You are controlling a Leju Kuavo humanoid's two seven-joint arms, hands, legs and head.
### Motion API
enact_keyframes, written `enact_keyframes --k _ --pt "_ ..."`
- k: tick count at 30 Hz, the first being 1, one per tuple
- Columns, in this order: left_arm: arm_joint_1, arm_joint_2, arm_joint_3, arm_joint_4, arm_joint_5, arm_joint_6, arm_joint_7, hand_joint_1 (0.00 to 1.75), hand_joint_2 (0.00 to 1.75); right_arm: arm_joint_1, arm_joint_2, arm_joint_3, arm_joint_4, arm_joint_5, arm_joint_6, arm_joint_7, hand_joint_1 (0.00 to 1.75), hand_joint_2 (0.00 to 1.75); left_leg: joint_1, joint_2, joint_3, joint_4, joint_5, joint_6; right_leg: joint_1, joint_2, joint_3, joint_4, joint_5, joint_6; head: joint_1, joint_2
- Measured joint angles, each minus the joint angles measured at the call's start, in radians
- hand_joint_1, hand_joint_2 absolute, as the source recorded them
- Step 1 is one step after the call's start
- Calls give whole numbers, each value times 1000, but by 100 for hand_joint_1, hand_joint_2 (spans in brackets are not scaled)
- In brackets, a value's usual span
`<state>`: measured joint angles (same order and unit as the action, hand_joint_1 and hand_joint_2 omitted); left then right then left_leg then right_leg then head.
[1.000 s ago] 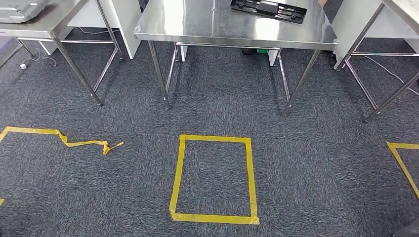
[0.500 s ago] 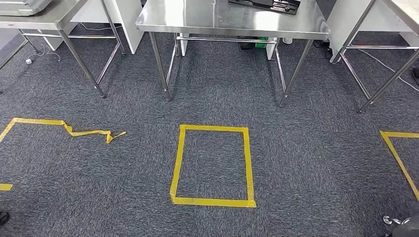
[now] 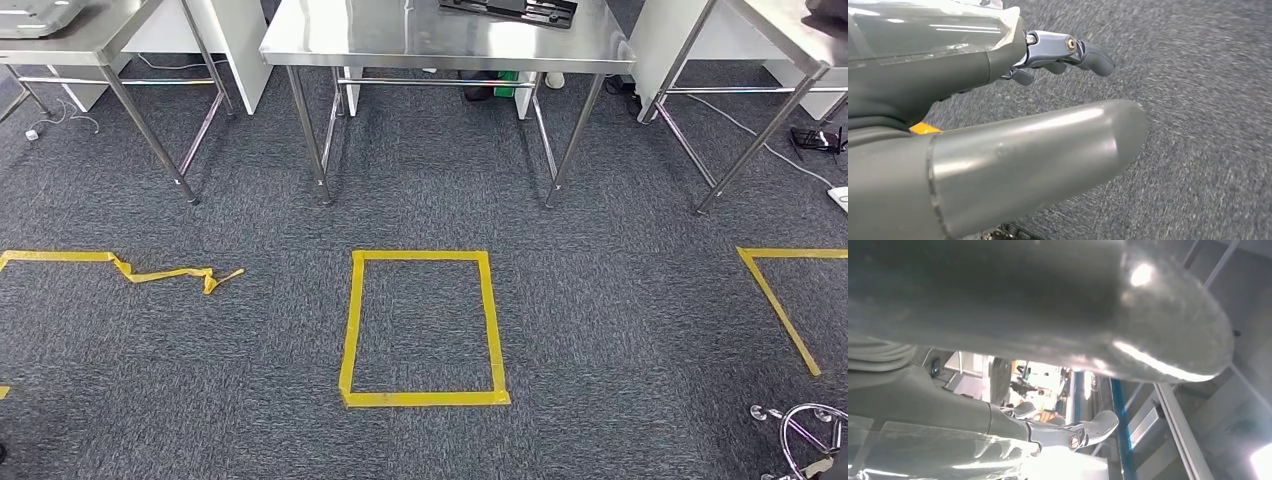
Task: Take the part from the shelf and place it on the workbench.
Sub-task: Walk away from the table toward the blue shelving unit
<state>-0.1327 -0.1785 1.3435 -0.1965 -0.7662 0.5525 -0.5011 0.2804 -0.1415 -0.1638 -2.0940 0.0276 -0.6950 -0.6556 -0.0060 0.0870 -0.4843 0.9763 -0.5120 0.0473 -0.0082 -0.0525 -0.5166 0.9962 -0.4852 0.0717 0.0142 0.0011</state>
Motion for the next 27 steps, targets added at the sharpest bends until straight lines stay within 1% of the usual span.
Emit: enact_keyframes --k 1,2,3,4,5,6,7,8,9,10,11,12,13,14,15,16,17,18,19,20,21,22,23,24,25,26,27 --pt "0 1 -1 0 0 0 0 0 0 1 -3 1 1 -2 0 0 0 0 -4 7 -1 1 1 -4 4 -2 4 -14 1 -8 -1 0" --pt "0 1 -2 0 -1 0 0 0 0 3 -5 2 1 -4 0 0 0 0 -5 15 -1 2 2 -9 6 9 -2 -14 5 -16 -2 0" --pt "-1 1 -3 0 -1 0 0 0 0 5 -7 3 2 -5 0 0 0 0 -4 18 -2 4 0 -14 0 17 -5 -15 8 -23 -2 0" --pt "-2 2 -4 0 -2 0 0 0 0 6 -8 4 2 -5 0 1 0 0 -2 8 -6 13 -10 -19 -5 26 -7 -17 11 -31 -3 0" --pt "-2 3 -4 1 -2 0 0 0 0 5 -9 4 2 -5 0 1 0 0 0 -13 -19 41 -31 -25 -9 34 -10 -19 15 -41 -4 0" --pt "-2 3 -4 1 -2 0 0 0 0 5 -10 5 2 -5 0 1 0 0 3 -40 -42 92 -63 -30 -14 41 -11 -21 18 -49 -5 0" --pt "-1 4 -4 1 -2 0 0 0 0 5 -10 6 2 -6 0 1 0 0 6 -65 -73 159 -100 -33 -12 49 -15 -20 21 -56 -6 0" --pt "1 4 -4 1 -2 0 1 0 0 5 -10 6 3 -6 0 1 0 0 8 -79 -106 230 -132 -35 -11 58 -20 -19 24 -60 -7 0" --pt "3 4 -4 1 -2 0 1 0 0 6 -10 7 3 -6 0 1 0 0 9 -84 -131 282 -149 -36 -10 68 -24 -19 26 -62 -7 0" --pt "4 4 -4 2 -2 0 1 0 0 6 -10 7 4 -6 0 1 0 0 10 -86 -140 300 -145 -36 -9 79 -27 -17 28 -62 -7 0" --pt "6 4 -4 2 -2 0 1 0 0 6 -10 8 4 -7 0 1 0 0 11 -88 -129 277 -119 -36 -9 91 -28 -15 29 -61 -7 0" --pt "7 5 -4 2 -2 0 1 0 0 7 -10 8 5 -8 0 1 0 0 13 -95 -101 218 -80 -34 -9 103 -28 -13 30 -60 -8 0" --pt "7 6 -4 2 -3 0 1 0 0 7 -10 8 5 -8 0 1 0 0 15 -114 -66 148 -45 -32 -9 115 -28 -10 30 -59 -8 0" --pt "8 6 -5 2 -3 0 1 0 0 6 -11 8 6 -9 0 1 0 0 18 -136 -37 83 -21 -30 -6 125 -31 -6 31 -56 -7 0" --pt "8 7 -5 2 -4 -1 1 0 0 5 -11 9 6 -9 0 1 0 0 19 -153 -19 42 -10 -28 -4 135 -36 -3 33 -51 -7 0" --pt "8 8 -5 3 -5 -1 1 0 0 5 -12 10 6 -10 0 1 0 0 18 -163 -13 25 -11 -27 -3 145 -43 -2 36 -45 -7 0" --pt "8 8 -5 4 -6 -2 1 0 0 6 -13 12 6 -10 0 1 0 0 16 -159 -14 20 -11 -24 -3 156 -50 -2 41 -36 -7 0" --pt "8 8 -5 5 -7 -2 1 0 0 8 -14 13 6 -11 0 1 0 0 16 -145 -16 19 -7 -18 -4 165 -57 -2 45 -28 -8 0" --pt "8 8 -5 5 -8 -3 1 0 0 10 -15 14 6 -12 0 1 0 0 16 -133 -16 14 -2 -11 -3 159 -65 4 44 -23 -7 0" --pt "8 9 -5 6 -8 -4 1 0 0 11 -16 15 6 -13 0 1 0 0 18 -120 -16 9 4 -4 -2 140 -80 25 34 -22 -4 0" --pt "9 9 -5 6 -9 -5 1 0 0 11 -17 16 6 -14 0 1 0 0 20 -106 -16 5 8 2 0 115 -102 67 13 -24 0 0" --pt "10 10 -5 6 -9 -5 2 0 0 11 -18 18 6 -16 0 1 0 0 18 -92 -16 5 9 5 0 88 -132 130 -16 -27 3 0" --pt "11 10 -5 6 -10 -6 2 0 0 10 -18 20 7 -17 0 2 0 0 17 -76 -19 5 10 6 -1 73 -165 203 -47 -28 7 0" --pt "13 10 -5 7 -10 -7 2 0 0 11 -18 21 7 -19 0 2 0 0 16 -61 -20 5 10 6 -3 67 -191 264 -69 -26 7 0" --pt "14 11 -5 7 -11 -9 2 0 0 12 -18 22 8 -20 0 2 0 0 16 -47 -21 6 10 6 -6 64 -202 295 -77 -21 7 0" --pt "14 11 -5 7 -11 -10 2 0 0 13 -18 23 8 -20 0 2 0 0 16 -33 -20 6 9 5 -9 60 -191 282 -68 -11 7 0" --pt "13 11 -5 8 -12 -12 2 0 0 13 -18 24 8 -20 0 2 0 0 16 -21 -18 6 8 3 -12 51 -157 224 -45 -1 7 0"
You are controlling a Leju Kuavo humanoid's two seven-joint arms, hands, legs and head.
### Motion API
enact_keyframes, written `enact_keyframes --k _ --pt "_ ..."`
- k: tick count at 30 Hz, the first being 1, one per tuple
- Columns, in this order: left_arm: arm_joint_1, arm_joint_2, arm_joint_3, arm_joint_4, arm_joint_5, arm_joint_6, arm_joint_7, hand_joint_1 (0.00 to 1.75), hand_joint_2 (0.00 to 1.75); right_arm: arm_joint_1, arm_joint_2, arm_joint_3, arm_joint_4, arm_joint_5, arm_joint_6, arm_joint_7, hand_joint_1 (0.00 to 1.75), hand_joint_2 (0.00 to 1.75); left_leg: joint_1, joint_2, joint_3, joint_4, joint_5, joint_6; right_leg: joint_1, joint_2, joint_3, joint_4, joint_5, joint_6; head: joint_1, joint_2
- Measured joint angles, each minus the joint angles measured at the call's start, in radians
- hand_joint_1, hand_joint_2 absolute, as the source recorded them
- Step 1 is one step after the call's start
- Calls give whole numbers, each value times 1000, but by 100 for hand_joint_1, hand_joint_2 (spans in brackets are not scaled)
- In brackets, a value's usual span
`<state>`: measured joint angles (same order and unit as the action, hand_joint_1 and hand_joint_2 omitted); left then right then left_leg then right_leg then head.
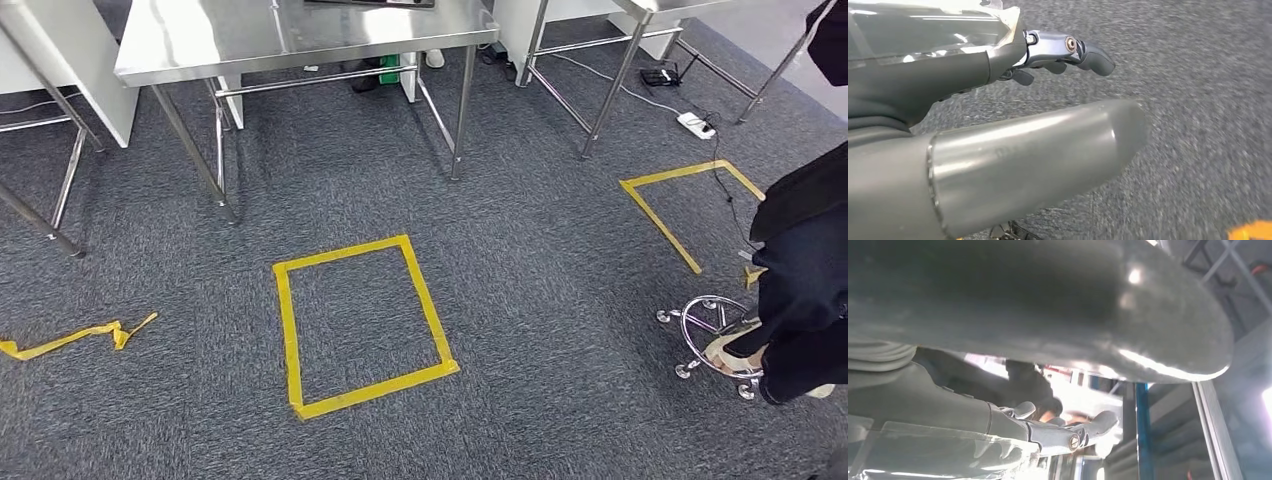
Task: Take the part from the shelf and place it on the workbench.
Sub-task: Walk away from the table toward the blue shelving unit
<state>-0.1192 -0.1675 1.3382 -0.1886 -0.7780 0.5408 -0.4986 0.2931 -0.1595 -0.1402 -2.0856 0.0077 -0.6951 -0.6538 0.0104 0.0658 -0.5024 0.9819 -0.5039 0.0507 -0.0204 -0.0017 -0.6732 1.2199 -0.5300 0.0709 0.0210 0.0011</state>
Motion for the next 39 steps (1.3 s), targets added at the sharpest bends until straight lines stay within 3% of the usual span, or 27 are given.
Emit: enact_keyframes --k 2,3,4,6,7,9,11,13,14,16,17,19,20,22,24,26,28,29,30,31,33,35,37,39 --pt "-2 0 0 2 -2 -1 0 0 0 0 0 1 0 0 0 0 0 0 -3 20 6 0 -5 -8 -1 -40 88 -156 48 12 1 0" --pt "-2 0 0 2 -2 -1 0 0 0 0 0 2 0 0 0 0 0 0 -6 28 9 0 -7 -13 1 -53 117 -208 62 9 0 0" --pt "-3 1 0 3 -3 -1 0 0 0 0 0 2 0 1 0 1 0 0 -9 36 12 0 -9 -18 5 -59 128 -229 67 3 -1 0" --pt "-4 2 -1 3 -4 -1 1 0 0 0 1 3 0 1 0 1 0 0 -10 50 16 -1 -11 -29 8 -39 123 -229 69 -12 -3 0" --pt "-5 2 -2 4 -5 -1 1 0 0 1 1 3 0 0 0 2 0 0 -8 44 16 2 -17 -35 4 -30 122 -230 71 -18 -4 0" --pt "-5 2 -6 4 -7 -2 3 0 0 2 1 4 0 -2 0 4 0 0 -3 -3 -9 54 -56 -46 -5 -11 121 -233 76 -35 -9 0" --pt "-3 3 -10 4 -8 -2 9 0 0 1 3 5 1 -8 0 8 0 0 -1 -55 -71 183 -125 -49 -6 7 117 -234 79 -48 -13 0" --pt "1 3 -13 5 -8 -3 13 0 0 1 4 7 3 -15 0 13 0 0 -1 -66 -125 289 -158 -47 -2 31 114 -233 81 -51 -14 0" --pt "3 3 -14 5 -8 -3 14 0 0 1 4 7 5 -21 0 15 0 0 -1 -67 -129 294 -145 -46 -1 44 114 -232 81 -51 -14 0" --pt "3 4 -15 5 -8 -3 14 0 0 0 4 7 10 -32 0 18 0 0 2 -85 -84 192 -71 -42 -1 71 115 -228 81 -50 -14 0" --pt "3 6 -16 5 -9 -2 14 0 0 0 4 7 13 -36 0 18 0 0 5 -113 -54 125 -41 -40 1 83 114 -223 81 -49 -14 0" --pt "3 8 -16 5 -9 -2 14 0 0 -3 3 8 16 -41 0 17 0 0 8 -158 -18 40 -15 -36 3 107 103 -216 83 -40 -12 0" --pt "3 9 -16 5 -9 -2 14 0 0 -4 3 9 17 -42 0 17 0 0 6 -165 -16 30 -19 -33 3 118 96 -216 86 -33 -12 0" --pt "1 8 -16 6 -9 -2 14 0 0 -3 2 10 17 -43 0 17 0 0 3 -138 -14 23 -14 -22 0 134 81 -217 94 -19 -12 0" --pt "1 10 -17 6 -9 -1 14 0 0 -3 1 11 18 -43 0 17 0 0 5 -108 -9 14 -6 -8 4 90 56 -180 75 -15 -8 0" --pt "3 11 -17 7 -9 -1 14 0 0 -7 0 12 19 -43 0 17 0 0 4 -75 -9 12 -4 -1 6 31 -1 -63 21 -18 -3 0" --pt "5 11 -17 7 -9 -1 15 0 0 -9 1 14 23 -42 0 17 0 0 2 -40 -11 12 -5 0 2 15 -54 55 -20 -13 0 0" --pt "6 11 -17 7 -9 -1 15 0 0 -10 1 15 25 -42 0 17 0 0 1 -25 -11 12 -5 -1 -1 12 -56 65 -20 -6 0 0" --pt "5 11 -17 7 -9 -1 16 0 0 -11 1 16 27 -41 0 17 0 0 2 -11 -10 12 -6 -2 -4 6 -34 31 -4 5 0 0" --pt "5 10 -17 8 -10 -1 16 0 0 -13 1 16 28 -41 0 17 0 0 2 0 -8 13 -8 -5 -7 -7 6 -38 20 14 1 0" --pt "4 10 -17 9 -13 -1 16 0 0 -18 1 17 29 -41 0 17 0 0 -2 20 -2 13 -14 -14 -5 -55 85 -174 59 19 2 0" --pt "3 11 -18 9 -17 -1 16 0 0 -22 1 16 31 -43 0 17 0 0 -8 36 5 13 -19 -25 3 -73 111 -217 70 4 0 0" --pt "1 11 -20 10 -18 -1 16 0 0 -23 1 16 32 -44 0 17 0 0 -7 49 9 12 -24 -35 2 -49 106 -217 73 -12 -4 0" --pt "-1 11 -23 10 -19 -1 16 0 0 -23 1 16 32 -44 0 17 0 0 -2 16 -3 42 -50 -45 -7 -27 104 -221 78 -27 -7 0"
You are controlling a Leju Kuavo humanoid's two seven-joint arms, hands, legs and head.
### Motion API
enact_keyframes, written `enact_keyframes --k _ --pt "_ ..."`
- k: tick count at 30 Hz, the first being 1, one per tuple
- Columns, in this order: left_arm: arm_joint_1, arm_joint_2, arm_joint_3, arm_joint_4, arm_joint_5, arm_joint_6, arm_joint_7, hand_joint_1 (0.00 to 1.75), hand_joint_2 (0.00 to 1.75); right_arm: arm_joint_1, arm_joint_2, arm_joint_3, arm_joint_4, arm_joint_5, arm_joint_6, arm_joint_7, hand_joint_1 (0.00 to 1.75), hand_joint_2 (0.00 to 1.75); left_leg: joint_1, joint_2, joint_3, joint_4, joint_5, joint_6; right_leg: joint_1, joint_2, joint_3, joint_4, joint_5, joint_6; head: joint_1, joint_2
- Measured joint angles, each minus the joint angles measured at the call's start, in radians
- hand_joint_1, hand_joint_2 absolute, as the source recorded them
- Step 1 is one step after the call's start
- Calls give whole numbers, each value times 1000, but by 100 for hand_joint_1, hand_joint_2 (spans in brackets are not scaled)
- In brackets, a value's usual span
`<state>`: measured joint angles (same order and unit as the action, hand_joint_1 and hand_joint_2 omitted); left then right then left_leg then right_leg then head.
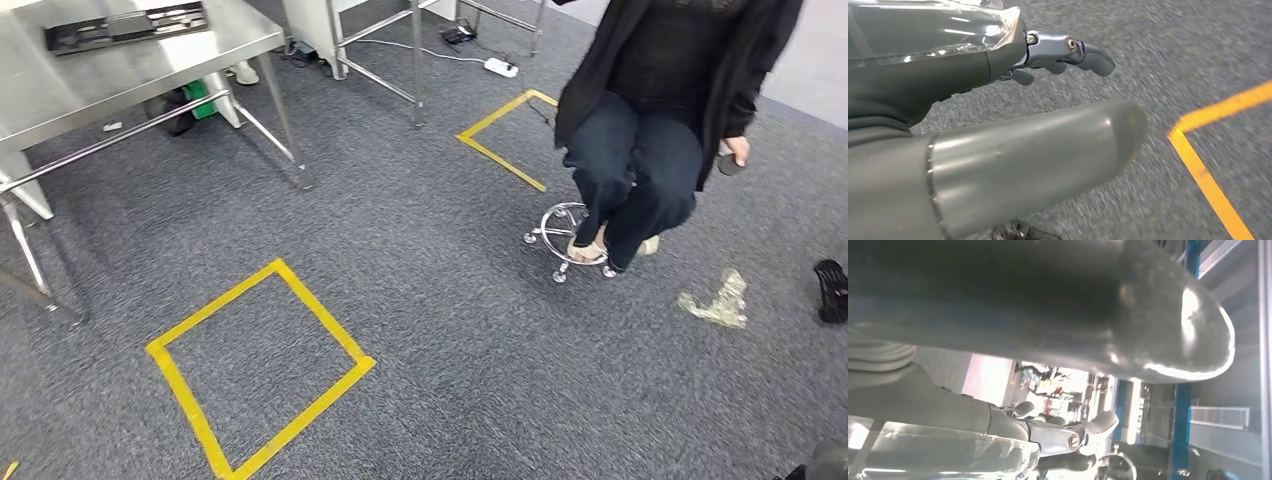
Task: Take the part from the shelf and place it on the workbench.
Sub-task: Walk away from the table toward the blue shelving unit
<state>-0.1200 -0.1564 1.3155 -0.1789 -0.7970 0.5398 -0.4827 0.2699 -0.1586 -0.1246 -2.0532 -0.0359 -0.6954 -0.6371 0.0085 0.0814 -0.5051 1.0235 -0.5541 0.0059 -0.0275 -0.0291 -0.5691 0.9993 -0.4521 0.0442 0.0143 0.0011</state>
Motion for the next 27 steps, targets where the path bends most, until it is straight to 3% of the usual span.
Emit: enact_keyframes --k 2,4,5,6,7,9,11,13,14,16,18,20,21,22,24,26,27 --pt "2 0 -2 0 0 0 0 0 0 -2 1 0 0 0 0 0 0 0 3 -57 -50 108 -62 -4 -3 21 1 -1 3 -14 -5 0" --pt "6 0 -2 1 -1 0 0 0 0 -2 2 1 1 0 0 -1 0 0 3 -79 -113 231 -109 -3 1 45 -2 -1 4 -20 -6 0" --pt "7 0 -2 1 -1 0 0 0 0 -2 3 1 1 0 0 -2 0 0 3 -81 -128 254 -106 -3 2 58 -2 0 4 -21 -6 0" --pt "8 0 -2 1 -3 0 0 0 0 -2 4 1 1 0 0 -2 0 0 4 -83 -126 240 -83 -2 2 72 -2 1 4 -21 -6 0" --pt "8 0 -3 1 -5 -1 0 0 0 -1 5 1 1 0 0 -3 0 0 6 -90 -107 191 -45 -2 1 87 -2 4 4 -21 -7 0" --pt "8 0 -3 1 -8 -1 0 0 0 -1 7 1 1 2 0 -5 0 0 14 -133 -54 68 14 -1 3 113 -7 14 3 -16 -7 0" --pt "6 0 -6 2 -10 -2 0 0 0 0 9 0 1 4 0 -6 0 0 16 -163 -31 10 26 2 7 136 -20 20 5 -5 -6 0" --pt "5 -1 -9 2 -11 -2 -1 0 0 4 10 -2 1 5 0 -7 0 0 11 -145 -31 4 28 14 7 159 -32 18 13 9 -5 0" --pt "4 -1 -10 2 -11 -2 -1 0 0 7 10 -4 0 5 0 -7 0 0 10 -132 -28 1 31 23 6 154 -39 23 13 14 -5 0" --pt "1 0 -13 2 -11 -2 -1 0 0 8 11 -8 0 6 0 -7 0 0 10 -104 -23 -7 39 40 7 105 -73 80 -14 15 2 0" --pt "2 0 -16 2 -11 -2 -1 0 0 8 11 -9 0 6 0 -7 0 0 6 -74 -24 -8 40 46 8 53 -138 215 -68 12 8 0" --pt "3 0 -18 2 -11 -2 -1 0 0 11 13 -9 0 6 0 -7 0 0 3 -44 -25 -7 39 46 5 41 -183 311 -97 19 9 0" --pt "2 0 -18 2 -11 -2 -1 0 0 12 14 -9 0 7 0 -7 0 0 3 -30 -24 -7 39 45 4 38 -175 301 -89 26 9 0" --pt "1 0 -18 2 -11 -2 -1 0 0 14 14 -9 0 8 0 -7 0 0 3 -19 -24 -7 38 44 2 32 -149 254 -70 35 9 0" --pt "-1 -1 -19 2 -11 -2 0 0 0 14 15 -9 -1 12 0 -7 0 0 0 2 -19 -7 33 37 2 -13 -64 104 -25 44 9 0" --pt "-2 0 -19 2 -11 -2 0 0 0 14 16 -10 -3 16 0 -6 0 0 -6 19 -12 -8 27 26 10 -47 -17 22 -4 32 7 0" --pt "-2 0 -19 2 -12 -2 0 0 0 14 17 -10 -3 16 0 -6 0 0 -7 29 -7 -11 25 20 15 -45 -19 20 -2 23 6 0"
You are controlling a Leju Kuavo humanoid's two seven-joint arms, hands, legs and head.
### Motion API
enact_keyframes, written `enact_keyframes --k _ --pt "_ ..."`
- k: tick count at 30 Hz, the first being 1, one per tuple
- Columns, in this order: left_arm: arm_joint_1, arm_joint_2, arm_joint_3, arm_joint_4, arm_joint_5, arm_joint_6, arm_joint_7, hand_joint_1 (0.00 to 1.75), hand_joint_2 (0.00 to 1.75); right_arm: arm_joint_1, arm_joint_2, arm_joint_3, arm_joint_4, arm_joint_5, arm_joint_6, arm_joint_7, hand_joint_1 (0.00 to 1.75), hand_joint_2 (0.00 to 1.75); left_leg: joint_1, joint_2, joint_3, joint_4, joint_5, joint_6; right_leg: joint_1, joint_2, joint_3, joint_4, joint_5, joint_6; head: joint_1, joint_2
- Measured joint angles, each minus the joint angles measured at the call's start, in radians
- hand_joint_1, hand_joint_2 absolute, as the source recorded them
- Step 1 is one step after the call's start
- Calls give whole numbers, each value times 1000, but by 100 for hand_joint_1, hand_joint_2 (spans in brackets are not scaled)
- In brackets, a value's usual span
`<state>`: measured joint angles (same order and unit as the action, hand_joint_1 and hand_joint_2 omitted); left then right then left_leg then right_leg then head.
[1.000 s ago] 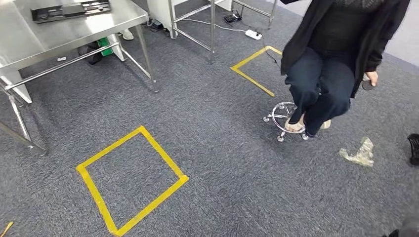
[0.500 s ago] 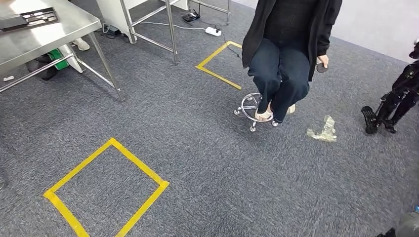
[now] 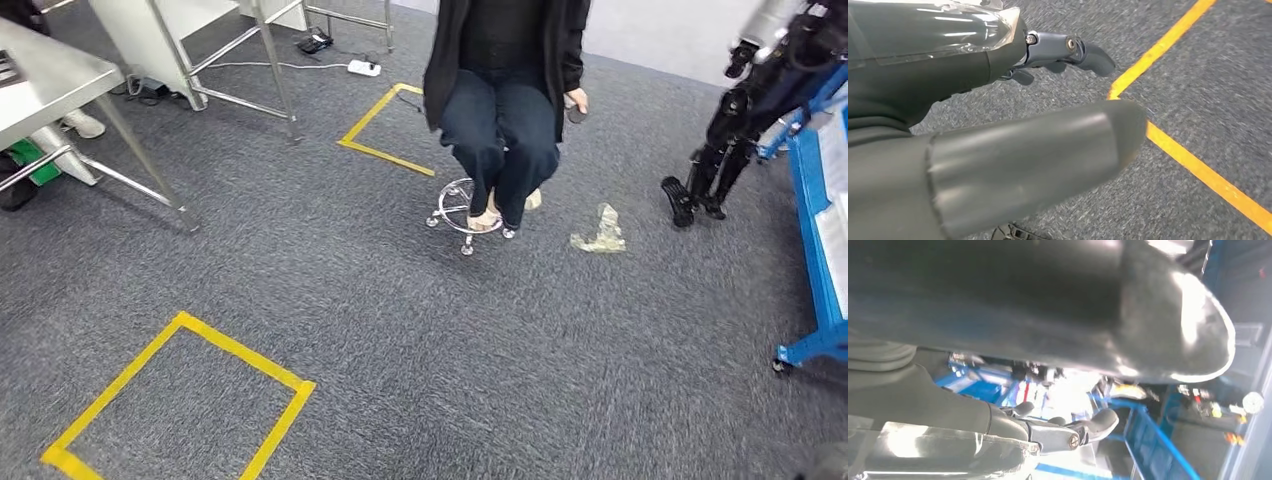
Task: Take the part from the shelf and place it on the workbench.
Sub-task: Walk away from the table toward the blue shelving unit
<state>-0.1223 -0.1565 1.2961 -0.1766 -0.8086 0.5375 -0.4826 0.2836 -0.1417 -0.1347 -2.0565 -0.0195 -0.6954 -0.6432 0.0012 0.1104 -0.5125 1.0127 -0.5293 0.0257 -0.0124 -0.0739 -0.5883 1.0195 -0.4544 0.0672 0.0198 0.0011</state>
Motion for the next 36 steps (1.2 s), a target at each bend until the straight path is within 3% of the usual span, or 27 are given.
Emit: enact_keyframes --k 2,4,6,8,9,10,11,13,15,17,18,20,22,23,24,25,26,28,30,32,34,36 --pt "-2 0 0 0 -1 0 0 0 0 2 1 -2 -3 1 0 0 0 0 3 8 8 -2 -5 -12 -3 25 -2 -5 5 -17 -3 0" --pt "-2 -1 -1 0 -2 0 0 0 0 2 1 -3 -6 2 0 0 0 0 8 -39 -7 42 -43 -22 -14 48 1 -11 11 -35 -7 0" --pt "0 -1 -1 0 -2 0 0 0 0 2 3 -3 -7 2 0 0 0 0 10 -98 -64 168 -117 -25 -15 70 0 -12 14 -47 -11 0" --pt "3 -1 -1 0 0 0 0 0 0 2 5 -3 -7 3 0 0 0 0 10 -114 -124 284 -159 -24 -11 95 -2 -11 15 -51 -12 0" --pt "4 -1 -1 0 1 0 0 0 0 3 5 -3 -7 2 0 0 0 0 10 -114 -135 298 -152 -23 -10 109 -2 -11 16 -51 -12 0" --pt "5 0 -1 0 1 0 0 0 0 3 6 -3 -7 2 0 1 0 0 11 -116 -125 267 -122 -22 -10 123 -1 -11 16 -51 -13 0" --pt "5 0 -1 0 2 0 0 0 0 3 6 -3 -7 2 0 1 0 0 13 -124 -99 206 -82 -21 -11 136 0 -9 16 -50 -13 0" --pt "5 2 -1 0 2 -2 0 0 0 2 7 -3 -7 -1 0 1 0 0 20 -171 -43 73 -15 -19 -8 160 -2 -3 15 -46 -13 0" --pt "6 3 -1 0 1 -4 -1 0 0 2 7 -3 -7 -5 0 2 0 0 20 -199 -24 20 1 -12 -3 181 -11 0 17 -35 -11 0" --pt "6 3 -1 0 0 -7 -2 0 0 4 6 -5 -8 -9 0 2 0 0 15 -175 -22 15 5 3 -4 200 -22 -3 22 -19 -10 0" --pt "5 3 -1 0 0 -10 -2 0 0 7 6 -7 -8 -11 0 1 0 0 15 -162 -20 11 9 13 -4 192 -30 5 19 -16 -10 0" --pt "6 4 -1 0 -1 -14 -2 0 0 11 6 -10 -11 -13 0 0 0 0 16 -133 -17 3 16 27 -2 142 -70 77 -16 -18 -4 0" --pt "7 6 -1 0 -1 -17 -1 0 0 16 6 -11 -12 -14 0 0 0 0 11 -104 -18 3 15 33 -1 96 -137 214 -74 -22 1 0" --pt "8 6 -1 0 -1 -17 -1 0 0 20 7 -12 -12 -14 0 0 0 0 9 -89 -18 3 14 33 -3 89 -164 271 -93 -20 2 0" --pt "8 6 -1 0 -1 -17 -1 0 0 23 8 -12 -12 -14 0 0 0 0 8 -75 -18 3 13 33 -5 86 -173 293 -97 -15 2 0" --pt "8 7 -1 0 -1 -17 -1 0 0 26 8 -12 -12 -14 0 0 0 0 8 -61 -16 3 11 31 -7 82 -160 270 -86 -6 2 0" --pt "7 7 -1 0 -1 -17 -1 0 0 27 8 -12 -12 -14 0 0 0 0 8 -48 -14 3 8 29 -9 71 -126 211 -65 3 2 0" --pt "7 7 -1 0 -1 -18 0 0 0 27 9 -12 -14 -14 0 0 0 0 5 -28 -7 3 0 20 -6 26 -41 64 -20 10 3 0" --pt "6 7 -1 0 -1 -18 2 0 0 27 10 -12 -16 -12 0 -1 0 0 0 -10 2 3 -8 8 2 3 -4 2 0 -1 1 0" --pt "4 6 -1 1 -2 -18 4 0 0 28 12 -15 -19 -11 0 -1 0 0 0 9 10 -2 -13 -2 6 24 -5 1 3 -16 -2 0" --pt "2 5 -2 1 -6 -18 5 0 0 30 14 -19 -23 -11 0 -1 0 0 6 -20 5 19 -34 -12 -3 46 -3 -4 6 -31 -5 0" --pt "3 5 -2 2 -10 -18 10 0 0 30 16 -22 -26 -11 0 -1 0 0 11 -84 -39 118 -92 -18 -10 66 -1 -7 8 -46 -11 0"
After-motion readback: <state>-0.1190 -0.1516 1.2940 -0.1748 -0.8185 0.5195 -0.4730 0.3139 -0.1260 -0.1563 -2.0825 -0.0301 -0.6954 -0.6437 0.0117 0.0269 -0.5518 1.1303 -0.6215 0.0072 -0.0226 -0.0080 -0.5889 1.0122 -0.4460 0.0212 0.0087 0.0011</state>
